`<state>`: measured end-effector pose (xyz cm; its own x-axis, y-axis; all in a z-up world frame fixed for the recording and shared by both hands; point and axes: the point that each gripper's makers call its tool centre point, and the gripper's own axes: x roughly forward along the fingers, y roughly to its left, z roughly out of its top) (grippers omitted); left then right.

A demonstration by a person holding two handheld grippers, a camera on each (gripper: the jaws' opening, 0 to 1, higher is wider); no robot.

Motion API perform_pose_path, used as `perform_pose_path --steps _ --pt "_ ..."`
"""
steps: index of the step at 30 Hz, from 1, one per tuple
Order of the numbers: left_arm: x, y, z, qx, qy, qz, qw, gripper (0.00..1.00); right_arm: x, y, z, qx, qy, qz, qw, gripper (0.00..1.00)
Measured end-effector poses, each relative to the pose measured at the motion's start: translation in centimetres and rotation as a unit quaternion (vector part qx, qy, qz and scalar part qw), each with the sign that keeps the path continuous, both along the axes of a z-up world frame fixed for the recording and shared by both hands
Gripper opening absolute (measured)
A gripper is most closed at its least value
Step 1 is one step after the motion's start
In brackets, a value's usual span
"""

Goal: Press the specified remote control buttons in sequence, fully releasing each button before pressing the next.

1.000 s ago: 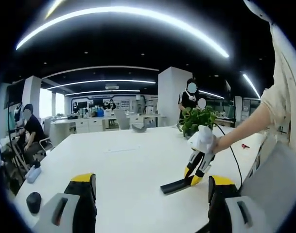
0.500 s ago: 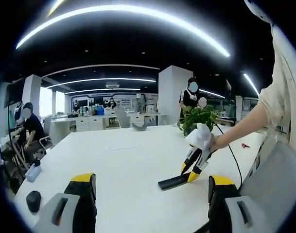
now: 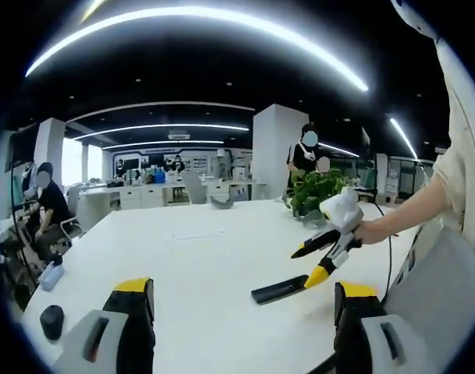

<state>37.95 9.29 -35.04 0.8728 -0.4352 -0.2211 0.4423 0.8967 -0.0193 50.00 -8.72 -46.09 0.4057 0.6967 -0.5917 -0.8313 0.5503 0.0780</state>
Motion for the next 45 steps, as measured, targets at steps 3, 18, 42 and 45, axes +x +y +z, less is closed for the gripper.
perform_pose_path --steps 3,18,42,45 --pt "0.0 0.1 0.0 0.002 0.001 0.002 1.0 1.0 -0.8 -0.6 1.8 0.048 0.008 -0.047 0.9977 1.0" --pt "-0.1 0.0 -0.1 0.004 0.0 0.001 1.0 0.99 -6.3 -2.4 10.3 0.084 -0.075 -0.108 0.9877 1.0" --pt "-0.1 0.4 -0.7 0.015 0.017 0.008 0.9997 0.94 -10.6 -10.1 9.9 0.03 -0.11 -0.184 0.9763 1.0" --pt "-0.2 0.4 -0.9 0.017 0.02 0.005 0.9996 0.94 -10.6 -10.3 9.9 0.021 -0.117 -0.183 0.976 1.0"
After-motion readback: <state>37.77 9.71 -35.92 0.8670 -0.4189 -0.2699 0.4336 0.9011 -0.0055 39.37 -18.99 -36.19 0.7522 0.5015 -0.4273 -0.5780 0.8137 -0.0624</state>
